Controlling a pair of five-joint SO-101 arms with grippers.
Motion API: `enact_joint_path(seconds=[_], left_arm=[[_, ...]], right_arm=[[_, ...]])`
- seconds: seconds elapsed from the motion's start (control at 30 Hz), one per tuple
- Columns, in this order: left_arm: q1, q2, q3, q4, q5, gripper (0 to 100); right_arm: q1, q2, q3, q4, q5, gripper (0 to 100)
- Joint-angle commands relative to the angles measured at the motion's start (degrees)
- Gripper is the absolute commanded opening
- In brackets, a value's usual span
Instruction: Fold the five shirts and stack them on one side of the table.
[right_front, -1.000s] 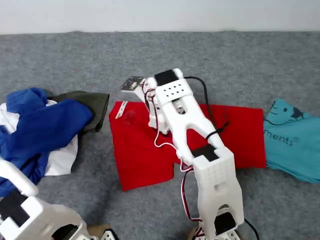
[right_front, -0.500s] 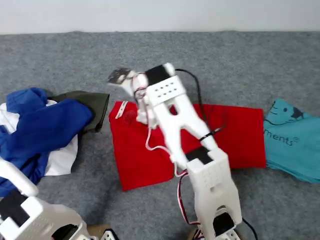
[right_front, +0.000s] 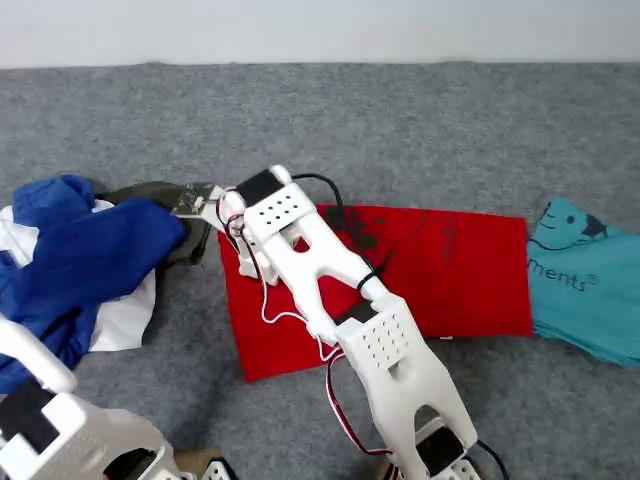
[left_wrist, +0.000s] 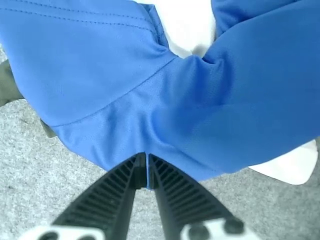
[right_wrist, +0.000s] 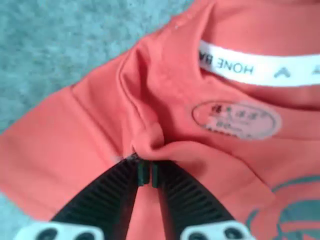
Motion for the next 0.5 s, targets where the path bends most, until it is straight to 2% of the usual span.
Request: enact_joint_path(seconds=[0.0,0.13,0.27,0.47], left_arm=[[-0.09,-3.78,-0.66,-0.35,-0.18,2],[-0.09,-3.78,-0.75,1.32,-0.09,2],[-0.18,-3.78,-0.75,2.11,-0.09,2],[-2.46,-3.87,-0.84,1.76,-0.09,2]], right_arm=[[-1.36,-3.56,-8.70,8.04,-0.79,1.5],[-1.71,-10.77,-5.10,7.78,-5.63,1.4],[-4.62,-20.62,9.58,7.69,-5.80,2.1],[-9.80,-31.52,31.12,6.81,-7.38,18.0]])
